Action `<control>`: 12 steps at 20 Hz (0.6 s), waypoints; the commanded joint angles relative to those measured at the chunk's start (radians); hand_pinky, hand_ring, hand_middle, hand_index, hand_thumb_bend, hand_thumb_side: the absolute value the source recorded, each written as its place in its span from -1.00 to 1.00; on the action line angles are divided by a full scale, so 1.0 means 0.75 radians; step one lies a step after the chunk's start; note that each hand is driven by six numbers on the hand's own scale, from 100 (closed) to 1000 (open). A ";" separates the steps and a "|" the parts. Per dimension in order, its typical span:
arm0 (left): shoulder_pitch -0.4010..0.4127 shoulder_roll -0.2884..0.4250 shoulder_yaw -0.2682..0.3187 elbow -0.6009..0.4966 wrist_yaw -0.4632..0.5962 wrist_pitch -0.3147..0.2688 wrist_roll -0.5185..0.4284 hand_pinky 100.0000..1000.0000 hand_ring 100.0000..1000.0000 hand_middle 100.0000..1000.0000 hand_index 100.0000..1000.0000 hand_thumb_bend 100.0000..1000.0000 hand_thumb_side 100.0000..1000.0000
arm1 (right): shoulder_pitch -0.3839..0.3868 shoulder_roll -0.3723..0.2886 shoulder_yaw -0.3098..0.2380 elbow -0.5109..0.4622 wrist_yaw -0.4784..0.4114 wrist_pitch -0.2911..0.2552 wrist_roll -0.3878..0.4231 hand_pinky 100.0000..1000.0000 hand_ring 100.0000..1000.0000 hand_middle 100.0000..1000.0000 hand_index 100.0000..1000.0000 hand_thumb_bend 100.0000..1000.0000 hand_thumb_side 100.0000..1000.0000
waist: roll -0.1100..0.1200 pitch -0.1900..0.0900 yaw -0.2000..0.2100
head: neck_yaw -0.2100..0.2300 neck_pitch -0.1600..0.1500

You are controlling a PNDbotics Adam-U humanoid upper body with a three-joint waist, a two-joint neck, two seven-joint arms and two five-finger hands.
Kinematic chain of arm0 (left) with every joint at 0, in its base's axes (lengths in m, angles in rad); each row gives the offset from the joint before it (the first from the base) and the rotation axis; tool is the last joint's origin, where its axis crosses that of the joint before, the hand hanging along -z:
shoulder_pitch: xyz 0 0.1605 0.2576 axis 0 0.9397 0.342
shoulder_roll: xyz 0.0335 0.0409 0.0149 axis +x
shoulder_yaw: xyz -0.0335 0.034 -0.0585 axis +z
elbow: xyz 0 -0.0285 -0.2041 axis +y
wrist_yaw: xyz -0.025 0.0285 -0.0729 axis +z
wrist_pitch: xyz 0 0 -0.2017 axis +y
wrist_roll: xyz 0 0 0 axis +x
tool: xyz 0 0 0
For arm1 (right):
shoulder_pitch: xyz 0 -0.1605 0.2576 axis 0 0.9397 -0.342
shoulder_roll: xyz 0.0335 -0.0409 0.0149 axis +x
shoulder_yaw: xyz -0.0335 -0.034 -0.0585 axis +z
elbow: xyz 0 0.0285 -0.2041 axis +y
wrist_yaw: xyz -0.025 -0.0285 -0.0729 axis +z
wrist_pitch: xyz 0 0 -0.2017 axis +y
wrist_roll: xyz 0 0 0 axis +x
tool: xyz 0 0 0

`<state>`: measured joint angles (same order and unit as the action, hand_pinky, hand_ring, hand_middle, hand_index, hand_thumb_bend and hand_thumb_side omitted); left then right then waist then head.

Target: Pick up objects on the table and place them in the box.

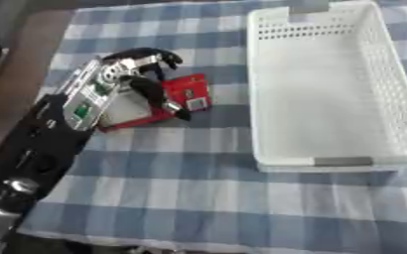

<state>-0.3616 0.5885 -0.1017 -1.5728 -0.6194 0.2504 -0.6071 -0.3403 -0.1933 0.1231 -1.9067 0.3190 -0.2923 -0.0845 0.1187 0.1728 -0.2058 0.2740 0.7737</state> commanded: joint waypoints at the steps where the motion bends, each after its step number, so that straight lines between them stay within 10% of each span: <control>1: -0.003 0.042 -0.006 -0.007 0.004 -0.016 -0.044 0.01 0.42 0.68 0.92 0.86 -0.20 | -0.023 0.001 -0.003 -0.027 -0.004 0.001 0.005 0.15 0.42 0.27 0.76 -1.00 1.00 | -0.005 -0.018 0.000 | 0.016 -0.005; 12: 0.007 0.083 -0.015 -0.020 -0.045 -0.067 -0.170 0.20 0.51 0.68 0.96 0.87 -0.26 | -0.027 0.002 -0.009 -0.031 -0.002 0.002 0.006 0.15 0.41 0.25 0.75 -1.00 1.00 | -0.008 -0.019 -0.004 | 0.026 -0.005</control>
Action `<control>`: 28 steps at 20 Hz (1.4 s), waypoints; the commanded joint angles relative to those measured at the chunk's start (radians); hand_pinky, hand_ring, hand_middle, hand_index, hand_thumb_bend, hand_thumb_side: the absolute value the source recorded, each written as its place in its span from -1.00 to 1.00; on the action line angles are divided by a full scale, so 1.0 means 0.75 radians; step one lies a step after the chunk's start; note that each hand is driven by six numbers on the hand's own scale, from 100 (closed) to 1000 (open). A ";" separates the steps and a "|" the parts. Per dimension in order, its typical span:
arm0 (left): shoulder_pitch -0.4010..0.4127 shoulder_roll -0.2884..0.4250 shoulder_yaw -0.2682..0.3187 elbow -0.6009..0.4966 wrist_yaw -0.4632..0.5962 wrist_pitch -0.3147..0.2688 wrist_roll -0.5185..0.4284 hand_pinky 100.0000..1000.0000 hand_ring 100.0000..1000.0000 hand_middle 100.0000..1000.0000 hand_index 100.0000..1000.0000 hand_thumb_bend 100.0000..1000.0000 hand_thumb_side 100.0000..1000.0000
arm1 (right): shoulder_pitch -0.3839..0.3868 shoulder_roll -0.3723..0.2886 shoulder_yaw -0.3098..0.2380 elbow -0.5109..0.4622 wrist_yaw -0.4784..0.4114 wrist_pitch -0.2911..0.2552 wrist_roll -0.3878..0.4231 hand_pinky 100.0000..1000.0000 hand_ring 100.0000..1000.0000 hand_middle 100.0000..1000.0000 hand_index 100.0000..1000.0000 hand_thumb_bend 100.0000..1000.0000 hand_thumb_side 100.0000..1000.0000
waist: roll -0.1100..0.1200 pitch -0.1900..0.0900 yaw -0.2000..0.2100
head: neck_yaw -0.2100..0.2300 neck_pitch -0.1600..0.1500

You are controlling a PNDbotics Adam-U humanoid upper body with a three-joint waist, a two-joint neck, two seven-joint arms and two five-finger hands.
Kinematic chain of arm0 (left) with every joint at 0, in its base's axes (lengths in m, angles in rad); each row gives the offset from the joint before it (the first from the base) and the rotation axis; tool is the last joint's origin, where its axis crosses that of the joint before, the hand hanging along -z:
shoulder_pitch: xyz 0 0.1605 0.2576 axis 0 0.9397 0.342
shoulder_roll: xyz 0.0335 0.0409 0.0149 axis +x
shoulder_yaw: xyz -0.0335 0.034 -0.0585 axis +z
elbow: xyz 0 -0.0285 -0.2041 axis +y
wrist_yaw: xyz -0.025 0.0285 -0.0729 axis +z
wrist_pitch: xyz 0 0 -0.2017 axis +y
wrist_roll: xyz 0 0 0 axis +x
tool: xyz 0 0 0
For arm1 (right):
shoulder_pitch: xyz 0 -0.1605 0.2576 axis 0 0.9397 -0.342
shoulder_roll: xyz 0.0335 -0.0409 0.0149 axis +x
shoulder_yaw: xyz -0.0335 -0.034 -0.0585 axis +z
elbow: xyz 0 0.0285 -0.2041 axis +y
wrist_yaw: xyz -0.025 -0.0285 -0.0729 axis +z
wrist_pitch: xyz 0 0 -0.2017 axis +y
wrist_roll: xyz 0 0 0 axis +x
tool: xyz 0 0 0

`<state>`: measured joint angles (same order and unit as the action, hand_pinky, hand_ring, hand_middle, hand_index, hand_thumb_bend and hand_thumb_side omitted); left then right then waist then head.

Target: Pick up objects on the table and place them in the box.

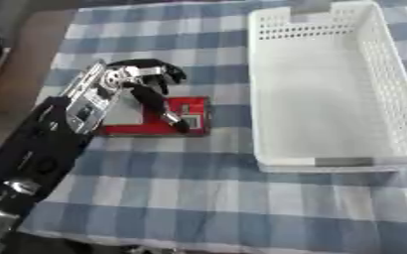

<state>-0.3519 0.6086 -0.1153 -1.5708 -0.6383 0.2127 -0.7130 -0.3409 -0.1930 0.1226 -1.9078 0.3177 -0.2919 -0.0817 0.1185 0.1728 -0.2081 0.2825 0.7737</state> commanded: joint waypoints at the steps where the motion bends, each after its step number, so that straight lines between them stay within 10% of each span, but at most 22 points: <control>1: -0.004 0.060 0.004 -0.025 -0.026 -0.028 -0.043 0.23 0.53 0.69 0.96 0.86 -0.25 | -0.026 0.001 -0.008 -0.029 0.000 0.002 0.003 0.15 0.41 0.25 0.75 -1.00 1.00 | -0.007 -0.019 -0.001 | 0.015 -0.005; 28: 0.065 0.146 -0.026 -0.167 -0.266 -0.110 -0.259 0.34 0.59 0.74 0.99 0.66 -0.19 | -0.028 -0.006 -0.008 -0.032 0.003 0.002 0.007 0.14 0.40 0.24 0.74 -1.00 1.00 | 0.002 -0.020 0.003 | 0.023 -0.005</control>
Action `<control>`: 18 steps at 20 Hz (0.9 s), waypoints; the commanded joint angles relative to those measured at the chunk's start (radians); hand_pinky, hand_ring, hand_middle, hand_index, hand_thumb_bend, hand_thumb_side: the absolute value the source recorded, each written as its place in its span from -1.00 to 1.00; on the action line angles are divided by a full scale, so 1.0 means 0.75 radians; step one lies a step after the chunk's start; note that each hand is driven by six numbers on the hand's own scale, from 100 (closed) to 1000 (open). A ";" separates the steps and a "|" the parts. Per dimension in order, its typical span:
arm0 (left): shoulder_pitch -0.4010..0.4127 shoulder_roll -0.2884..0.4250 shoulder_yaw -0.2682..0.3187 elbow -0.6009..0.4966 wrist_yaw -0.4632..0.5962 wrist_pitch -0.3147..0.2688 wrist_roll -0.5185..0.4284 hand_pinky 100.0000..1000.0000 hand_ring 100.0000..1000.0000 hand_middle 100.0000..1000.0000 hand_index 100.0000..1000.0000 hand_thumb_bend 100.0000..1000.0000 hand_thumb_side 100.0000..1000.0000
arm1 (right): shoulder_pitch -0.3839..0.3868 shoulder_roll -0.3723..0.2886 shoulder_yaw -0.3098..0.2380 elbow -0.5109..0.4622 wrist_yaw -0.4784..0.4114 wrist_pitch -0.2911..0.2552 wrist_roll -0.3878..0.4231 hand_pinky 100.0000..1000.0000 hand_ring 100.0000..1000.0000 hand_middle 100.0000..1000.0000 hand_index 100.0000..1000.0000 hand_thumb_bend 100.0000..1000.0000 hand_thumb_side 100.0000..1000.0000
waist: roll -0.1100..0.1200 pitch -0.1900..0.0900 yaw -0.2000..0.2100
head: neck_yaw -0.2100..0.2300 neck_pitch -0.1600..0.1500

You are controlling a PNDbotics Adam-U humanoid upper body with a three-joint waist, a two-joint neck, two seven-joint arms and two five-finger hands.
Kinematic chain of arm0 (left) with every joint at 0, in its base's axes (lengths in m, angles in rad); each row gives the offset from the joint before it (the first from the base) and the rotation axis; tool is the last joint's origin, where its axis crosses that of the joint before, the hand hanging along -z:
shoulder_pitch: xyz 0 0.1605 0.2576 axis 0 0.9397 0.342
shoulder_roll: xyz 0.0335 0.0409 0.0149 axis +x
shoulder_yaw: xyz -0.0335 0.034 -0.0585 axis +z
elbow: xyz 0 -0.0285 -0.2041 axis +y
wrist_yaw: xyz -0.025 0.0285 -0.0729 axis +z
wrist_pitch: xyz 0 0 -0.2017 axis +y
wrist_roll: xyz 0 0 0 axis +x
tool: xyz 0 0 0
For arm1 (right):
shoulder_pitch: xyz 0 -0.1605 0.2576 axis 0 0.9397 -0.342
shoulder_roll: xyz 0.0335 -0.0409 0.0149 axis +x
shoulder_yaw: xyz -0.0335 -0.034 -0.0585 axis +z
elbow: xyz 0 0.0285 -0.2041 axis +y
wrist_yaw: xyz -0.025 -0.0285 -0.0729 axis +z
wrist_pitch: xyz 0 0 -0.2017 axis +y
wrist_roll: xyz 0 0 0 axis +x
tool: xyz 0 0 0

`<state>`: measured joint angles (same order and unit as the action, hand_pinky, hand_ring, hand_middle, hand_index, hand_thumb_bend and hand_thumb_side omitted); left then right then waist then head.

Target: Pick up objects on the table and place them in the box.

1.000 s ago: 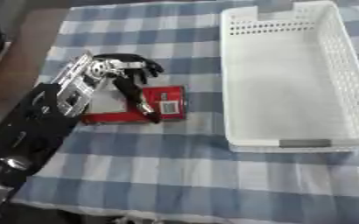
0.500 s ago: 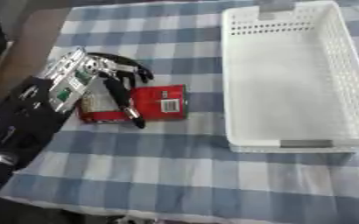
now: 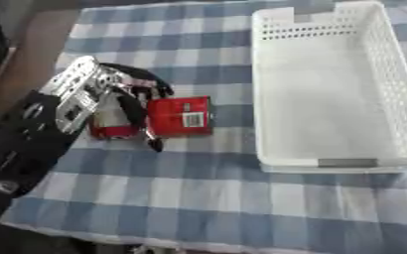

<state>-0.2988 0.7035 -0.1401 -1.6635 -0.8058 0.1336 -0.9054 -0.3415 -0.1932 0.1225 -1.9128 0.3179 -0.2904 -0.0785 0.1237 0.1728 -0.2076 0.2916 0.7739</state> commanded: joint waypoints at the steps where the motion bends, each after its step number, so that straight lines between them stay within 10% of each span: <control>1: -0.003 0.013 0.010 -0.063 -0.065 -0.003 -0.002 0.32 0.57 0.72 0.97 0.65 -0.18 | -0.028 -0.006 -0.008 -0.026 0.003 0.000 0.002 0.14 0.40 0.24 0.74 -1.00 1.00 | -0.005 -0.020 0.003 | 0.010 -0.005; 18: 0.042 -0.080 0.017 -0.325 -0.485 0.061 0.111 0.20 0.41 0.56 0.81 0.58 -0.06 | -0.027 -0.005 -0.014 -0.028 0.009 0.002 -0.002 0.14 0.40 0.23 0.73 -1.00 1.00 | -0.010 -0.019 0.010 | 0.018 -0.005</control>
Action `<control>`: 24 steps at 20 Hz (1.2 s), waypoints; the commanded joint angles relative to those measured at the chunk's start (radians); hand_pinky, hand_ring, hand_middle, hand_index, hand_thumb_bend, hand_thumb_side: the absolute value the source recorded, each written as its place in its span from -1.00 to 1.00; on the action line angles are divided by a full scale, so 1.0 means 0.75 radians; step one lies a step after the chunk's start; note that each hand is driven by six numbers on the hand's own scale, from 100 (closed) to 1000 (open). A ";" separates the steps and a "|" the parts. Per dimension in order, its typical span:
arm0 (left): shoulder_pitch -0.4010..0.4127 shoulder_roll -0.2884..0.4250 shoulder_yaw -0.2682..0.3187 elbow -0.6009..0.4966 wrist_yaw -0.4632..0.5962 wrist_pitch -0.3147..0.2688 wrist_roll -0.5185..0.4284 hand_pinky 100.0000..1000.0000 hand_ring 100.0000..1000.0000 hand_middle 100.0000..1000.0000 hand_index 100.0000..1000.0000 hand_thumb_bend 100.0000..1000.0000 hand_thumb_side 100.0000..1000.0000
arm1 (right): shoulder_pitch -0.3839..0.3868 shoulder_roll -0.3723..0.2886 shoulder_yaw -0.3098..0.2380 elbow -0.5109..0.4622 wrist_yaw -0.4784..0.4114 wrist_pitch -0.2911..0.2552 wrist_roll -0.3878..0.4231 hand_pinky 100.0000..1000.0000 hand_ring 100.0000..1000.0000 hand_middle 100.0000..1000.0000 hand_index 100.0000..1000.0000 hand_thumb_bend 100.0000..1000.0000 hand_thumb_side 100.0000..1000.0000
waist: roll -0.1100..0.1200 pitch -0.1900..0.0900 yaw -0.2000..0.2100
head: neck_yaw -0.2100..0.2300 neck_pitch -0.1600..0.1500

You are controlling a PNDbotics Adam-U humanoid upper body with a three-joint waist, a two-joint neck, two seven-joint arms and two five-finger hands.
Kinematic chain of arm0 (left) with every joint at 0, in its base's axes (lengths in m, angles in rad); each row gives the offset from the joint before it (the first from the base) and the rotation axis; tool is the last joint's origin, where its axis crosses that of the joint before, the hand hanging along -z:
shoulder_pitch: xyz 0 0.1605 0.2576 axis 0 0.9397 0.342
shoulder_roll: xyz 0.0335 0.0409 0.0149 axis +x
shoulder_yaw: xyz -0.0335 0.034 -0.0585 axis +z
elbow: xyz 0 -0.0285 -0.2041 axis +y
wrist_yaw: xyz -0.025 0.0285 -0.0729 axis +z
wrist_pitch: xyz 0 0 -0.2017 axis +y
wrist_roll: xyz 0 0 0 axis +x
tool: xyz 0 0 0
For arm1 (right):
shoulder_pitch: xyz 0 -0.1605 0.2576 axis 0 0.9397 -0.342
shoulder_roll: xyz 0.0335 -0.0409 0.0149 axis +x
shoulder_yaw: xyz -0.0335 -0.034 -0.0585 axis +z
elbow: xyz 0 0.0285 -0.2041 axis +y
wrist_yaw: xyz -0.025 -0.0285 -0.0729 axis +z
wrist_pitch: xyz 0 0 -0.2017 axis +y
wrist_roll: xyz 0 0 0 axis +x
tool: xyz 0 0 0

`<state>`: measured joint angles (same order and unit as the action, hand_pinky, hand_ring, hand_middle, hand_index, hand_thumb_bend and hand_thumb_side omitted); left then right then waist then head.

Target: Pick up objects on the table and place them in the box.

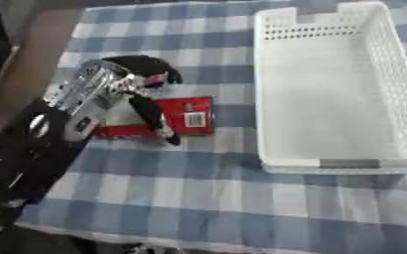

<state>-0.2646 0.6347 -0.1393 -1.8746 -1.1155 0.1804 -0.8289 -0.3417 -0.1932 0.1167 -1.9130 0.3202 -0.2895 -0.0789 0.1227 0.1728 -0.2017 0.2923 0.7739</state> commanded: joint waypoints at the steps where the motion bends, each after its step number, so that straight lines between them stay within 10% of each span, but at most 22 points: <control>1: -0.001 0.009 0.014 -0.048 -0.091 -0.004 0.007 0.20 0.41 0.56 0.81 0.57 -0.06 | -0.027 -0.004 -0.007 -0.028 0.006 0.001 -0.002 0.14 0.40 0.23 0.73 -1.00 1.00 | -0.009 -0.019 0.002 | 0.018 -0.005; 24: 0.018 -0.001 0.023 0.033 -0.169 -0.046 -0.103 0.41 0.53 0.66 0.89 0.61 -0.19 | -0.046 -0.011 -0.008 -0.038 0.008 0.002 -0.003 0.13 0.39 0.23 0.71 -1.00 1.00 | 0.000 -0.007 -0.015 | 0.019 -0.005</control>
<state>-0.2455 0.6158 -0.1355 -1.8492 -1.2246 0.1506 -0.9006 -0.3603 -0.1934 0.1161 -1.9203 0.3265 -0.2891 -0.0796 0.1270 0.1798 -0.2135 0.2995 0.7739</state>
